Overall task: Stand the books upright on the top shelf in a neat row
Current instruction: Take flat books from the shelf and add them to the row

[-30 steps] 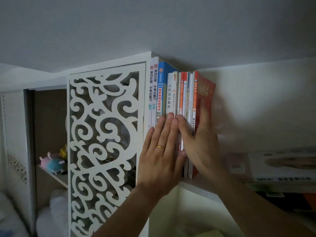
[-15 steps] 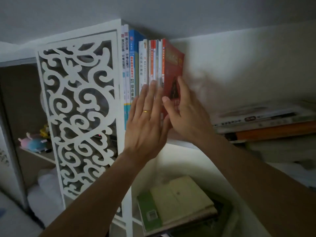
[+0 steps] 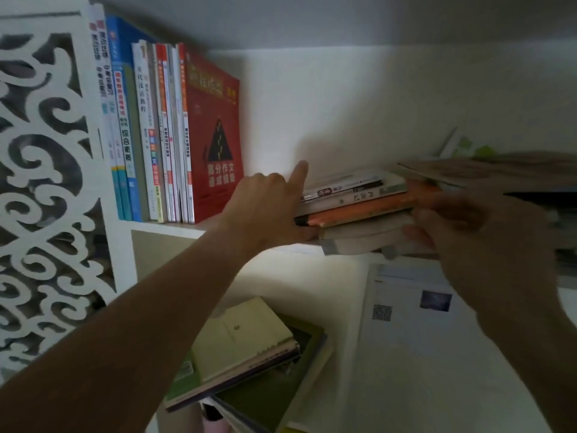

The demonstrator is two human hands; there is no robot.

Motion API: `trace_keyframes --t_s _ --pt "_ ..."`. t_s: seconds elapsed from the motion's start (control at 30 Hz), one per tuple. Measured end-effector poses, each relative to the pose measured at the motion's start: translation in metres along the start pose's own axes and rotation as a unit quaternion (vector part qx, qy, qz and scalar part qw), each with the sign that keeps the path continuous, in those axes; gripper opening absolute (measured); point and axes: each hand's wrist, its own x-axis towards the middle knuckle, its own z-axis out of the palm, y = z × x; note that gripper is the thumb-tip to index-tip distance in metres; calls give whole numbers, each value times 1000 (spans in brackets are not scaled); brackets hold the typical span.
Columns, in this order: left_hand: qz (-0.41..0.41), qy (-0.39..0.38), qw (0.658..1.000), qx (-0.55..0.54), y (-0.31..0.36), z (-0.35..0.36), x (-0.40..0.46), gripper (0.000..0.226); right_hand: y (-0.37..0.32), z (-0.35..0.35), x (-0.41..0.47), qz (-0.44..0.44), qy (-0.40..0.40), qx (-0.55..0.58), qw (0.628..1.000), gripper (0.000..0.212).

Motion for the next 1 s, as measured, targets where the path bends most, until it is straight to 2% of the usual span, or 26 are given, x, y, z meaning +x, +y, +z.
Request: trace_keyframes --t_s 0.07,0.13,0.2,0.3,0.37,0.43,0.53,0.63,0.8,0.9,1.0 --pt "45 -11 997 55 5 -4 8 102 -4 3 13 7 -54 -37 998 13" --pt "72 -5 995 67 8 -6 9 89 -12 9 22 -8 -95 -112 989 11" --pt "76 13 995 63 6 -5 5 75 -24 13 24 -22 -110 -174 978 17" --pt "45 44 998 25 -4 0 -1 66 -33 21 24 -3 -115 -168 979 14" --pt "29 72 997 2 -12 2 -2 65 -37 31 27 25 -108 -143 983 33" --pt "11 96 995 -30 -21 1 -5 64 -48 47 32 62 -135 -63 987 46" --pt "8 136 990 -47 -30 -2 -11 61 -61 78 44 104 -198 49 974 53" --pt "9 169 984 -56 -29 -1 -17 64 -56 109 52 118 -182 87 972 70" --pt "-52 212 972 -83 -33 9 -12 56 -66 143 76 55 -130 72 987 91" --pt "-128 236 955 -130 -40 16 -10 55 -80 165 95 -35 -107 62 992 121" --pt "-192 277 930 -145 -40 38 -11 68 -84 187 94 -120 -168 22 978 122"
